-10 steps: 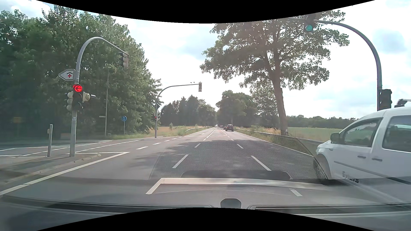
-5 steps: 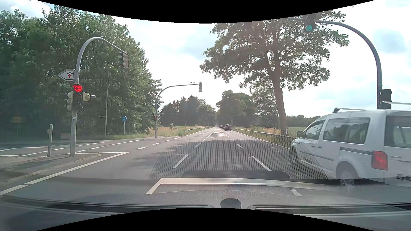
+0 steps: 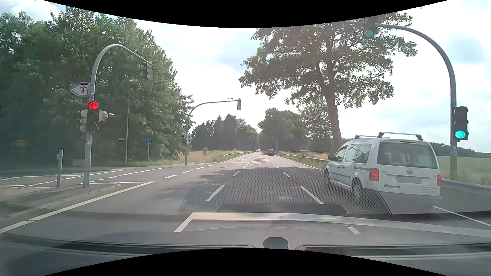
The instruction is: Follow the waypoints while adhering to traffic rules and regulations
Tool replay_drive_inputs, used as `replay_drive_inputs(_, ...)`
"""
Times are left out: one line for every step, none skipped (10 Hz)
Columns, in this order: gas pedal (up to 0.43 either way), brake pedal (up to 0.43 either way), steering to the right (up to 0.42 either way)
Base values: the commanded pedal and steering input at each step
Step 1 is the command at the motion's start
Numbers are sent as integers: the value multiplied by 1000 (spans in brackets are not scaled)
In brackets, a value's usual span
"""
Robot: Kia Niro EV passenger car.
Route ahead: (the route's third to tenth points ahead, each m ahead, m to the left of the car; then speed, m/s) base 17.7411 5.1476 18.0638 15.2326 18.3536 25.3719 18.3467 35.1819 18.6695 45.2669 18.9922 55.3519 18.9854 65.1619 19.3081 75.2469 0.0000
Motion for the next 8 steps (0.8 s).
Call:
replay_drive_inputs(0,470,-2)
replay_drive_inputs(0,470,-2)
replay_drive_inputs(0,470,-2)
replay_drive_inputs(0,470,-1)
replay_drive_inputs(0,470,-1)
replay_drive_inputs(0,470,-1)
replay_drive_inputs(0,470,-1)
replay_drive_inputs(0,470,-1)
